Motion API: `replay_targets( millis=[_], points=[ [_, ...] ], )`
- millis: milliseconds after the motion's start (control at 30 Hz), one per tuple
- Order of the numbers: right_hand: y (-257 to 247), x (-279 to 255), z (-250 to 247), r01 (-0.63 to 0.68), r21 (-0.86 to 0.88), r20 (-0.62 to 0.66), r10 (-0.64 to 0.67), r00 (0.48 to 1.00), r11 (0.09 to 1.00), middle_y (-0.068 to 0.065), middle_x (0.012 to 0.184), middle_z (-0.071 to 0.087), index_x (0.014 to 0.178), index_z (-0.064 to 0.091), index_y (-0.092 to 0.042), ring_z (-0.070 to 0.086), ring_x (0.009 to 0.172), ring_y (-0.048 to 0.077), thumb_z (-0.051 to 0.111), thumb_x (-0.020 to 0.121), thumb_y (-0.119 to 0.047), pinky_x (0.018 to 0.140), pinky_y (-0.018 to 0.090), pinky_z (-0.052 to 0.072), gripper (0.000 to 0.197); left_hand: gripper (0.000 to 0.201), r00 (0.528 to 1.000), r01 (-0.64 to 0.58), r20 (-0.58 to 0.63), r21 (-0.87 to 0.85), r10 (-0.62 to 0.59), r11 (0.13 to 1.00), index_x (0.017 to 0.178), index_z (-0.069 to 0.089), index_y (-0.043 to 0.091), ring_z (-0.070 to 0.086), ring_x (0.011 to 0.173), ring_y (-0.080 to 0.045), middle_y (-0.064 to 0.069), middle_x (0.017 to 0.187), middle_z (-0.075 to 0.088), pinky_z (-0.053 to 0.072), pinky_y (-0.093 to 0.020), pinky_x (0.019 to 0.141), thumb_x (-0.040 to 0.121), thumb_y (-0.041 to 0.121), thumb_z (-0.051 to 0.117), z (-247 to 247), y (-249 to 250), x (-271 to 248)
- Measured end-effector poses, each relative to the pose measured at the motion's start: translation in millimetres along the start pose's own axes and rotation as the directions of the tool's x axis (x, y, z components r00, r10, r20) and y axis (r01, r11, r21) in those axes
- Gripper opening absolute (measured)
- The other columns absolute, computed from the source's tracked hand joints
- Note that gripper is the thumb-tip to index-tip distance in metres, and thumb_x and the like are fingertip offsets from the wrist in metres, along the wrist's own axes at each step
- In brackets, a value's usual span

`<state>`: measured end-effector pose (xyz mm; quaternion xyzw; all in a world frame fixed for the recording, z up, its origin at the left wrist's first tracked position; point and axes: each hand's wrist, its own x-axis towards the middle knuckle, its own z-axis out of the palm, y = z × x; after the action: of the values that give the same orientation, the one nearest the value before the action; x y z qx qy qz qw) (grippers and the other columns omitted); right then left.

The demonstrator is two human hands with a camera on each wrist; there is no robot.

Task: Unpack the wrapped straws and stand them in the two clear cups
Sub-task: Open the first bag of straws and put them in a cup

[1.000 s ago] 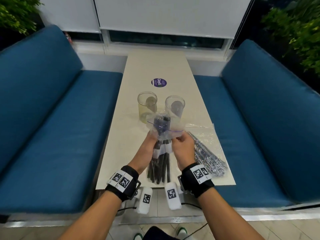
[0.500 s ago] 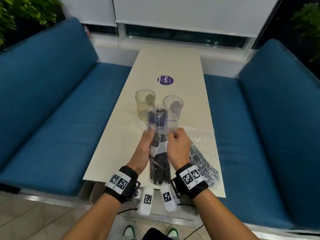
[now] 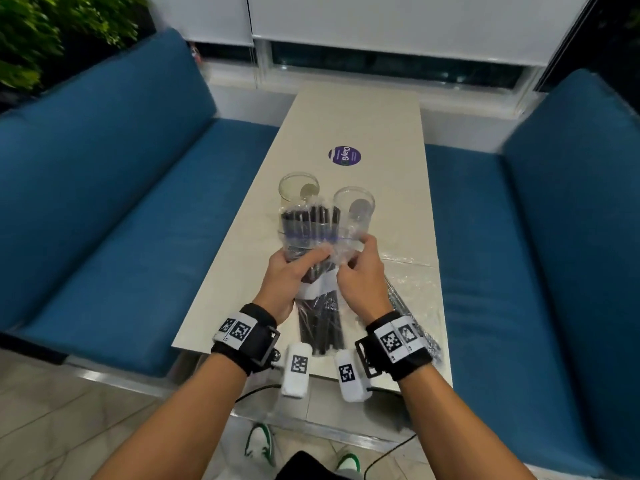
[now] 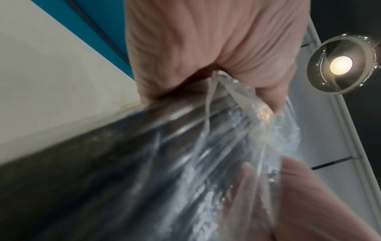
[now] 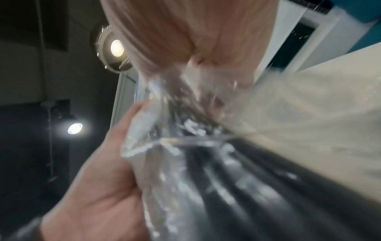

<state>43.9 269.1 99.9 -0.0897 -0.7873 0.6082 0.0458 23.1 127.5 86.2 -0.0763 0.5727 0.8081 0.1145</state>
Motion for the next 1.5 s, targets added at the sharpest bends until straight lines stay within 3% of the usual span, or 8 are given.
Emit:
replay_targets(
  millis=[133,300,533,700,967,1200,1300,1500],
  points=[
    [-10.9,1.4,9.3,0.121,-0.152,0.109,-0.105,0.988,0.981,-0.005,0.130,0.061,0.132,0.060,-0.031,0.057,0.121,0.014,0.053,0.101,-0.029,0.109,0.045,0.047,0.031,0.036,0.989,0.048,-0.134,-0.160,-0.070,0.986,0.125,0.076,0.002,0.077,0.096,-0.029,-0.021,0.120,0.079,0.062,-0.040,0.084,0.093,0.018,0.080,-15.4,15.6,19.5],
    [-7.9,-9.1,29.4,0.145,-0.393,0.105,-0.112,0.988,0.908,-0.008,0.141,0.050,0.137,0.047,-0.045,0.050,0.127,0.013,0.046,0.097,-0.071,0.107,0.043,0.044,0.047,0.035,0.976,0.107,-0.132,-0.386,-0.170,0.916,0.121,0.077,0.012,0.074,0.104,-0.034,-0.021,0.134,0.072,0.063,-0.045,0.083,0.092,0.031,0.078,-41.7,42.1,38.0],
    [-6.9,-6.8,76.8,0.067,-0.196,-0.004,-0.069,0.998,0.978,-0.012,0.119,0.070,0.117,0.061,-0.042,0.069,0.108,0.012,0.078,0.089,-0.045,0.095,0.045,0.059,0.032,0.032,0.975,0.221,0.119,-0.449,-0.188,0.866,0.104,0.086,0.019,0.075,0.090,-0.027,-0.011,0.111,0.078,0.057,-0.044,0.091,0.098,0.042,0.066,-70.4,47.4,53.0],
    [-11.7,-15.9,92.1,0.146,-0.221,-0.108,-0.173,0.979,0.964,-0.013,0.126,0.068,0.129,0.058,-0.040,0.066,0.117,0.008,0.077,0.089,-0.047,0.101,0.041,0.055,0.045,0.052,0.960,0.266,0.049,-0.452,-0.274,0.851,0.136,0.072,0.009,0.072,0.107,-0.035,-0.022,0.141,0.069,0.057,-0.057,0.104,0.088,0.026,0.084,-82.4,47.1,67.2],
    [-29.1,-7.8,114.0,0.476,-0.281,-0.278,-0.546,0.791,0.833,0.008,0.140,0.052,0.128,0.064,-0.010,0.056,0.128,0.010,0.080,0.090,-0.021,0.104,0.019,0.049,0.043,0.044,0.928,0.353,0.086,-0.516,-0.362,0.780,0.134,0.072,0.013,0.072,0.095,-0.030,-0.013,0.113,0.074,0.060,-0.039,0.086,0.098,0.038,0.067,-77.5,55.6,76.7],
    [-36.3,27.9,96.7,0.563,-0.363,-0.337,-0.667,0.664,0.743,0.004,0.097,0.067,0.093,0.072,-0.004,0.065,0.083,0.013,0.075,0.088,0.001,0.073,0.024,0.055,0.008,0.028,0.926,0.370,0.146,-0.533,-0.348,0.761,0.105,0.078,0.008,0.077,0.075,-0.026,-0.013,0.097,0.080,0.062,-0.033,0.073,0.098,0.032,0.067,-64.6,55.6,76.3],
    [-36.7,39.3,79.7,0.535,-0.327,-0.410,-0.627,0.663,0.779,0.005,0.091,0.068,0.092,0.071,-0.003,0.063,0.078,0.007,0.074,0.085,0.008,0.071,0.017,0.050,0.013,0.041,0.932,0.360,0.162,-0.487,-0.323,0.796,0.132,0.073,0.013,0.074,0.085,-0.026,-0.014,0.117,0.076,0.057,-0.038,0.082,0.094,0.031,0.073,-56.8,57.4,79.0],
    [-45.8,63.0,46.6,0.537,-0.321,-0.439,-0.625,0.646,0.780,0.007,0.099,0.071,0.098,0.075,-0.003,0.069,0.090,0.015,0.067,0.089,0.009,0.079,0.019,0.054,0.017,0.038,0.939,0.324,0.247,-0.412,-0.238,0.852,0.121,0.079,0.012,0.073,0.112,-0.036,-0.016,0.133,0.074,0.050,-0.052,0.112,0.098,0.042,0.071,-34.1,67.5,90.0]
  ],
)
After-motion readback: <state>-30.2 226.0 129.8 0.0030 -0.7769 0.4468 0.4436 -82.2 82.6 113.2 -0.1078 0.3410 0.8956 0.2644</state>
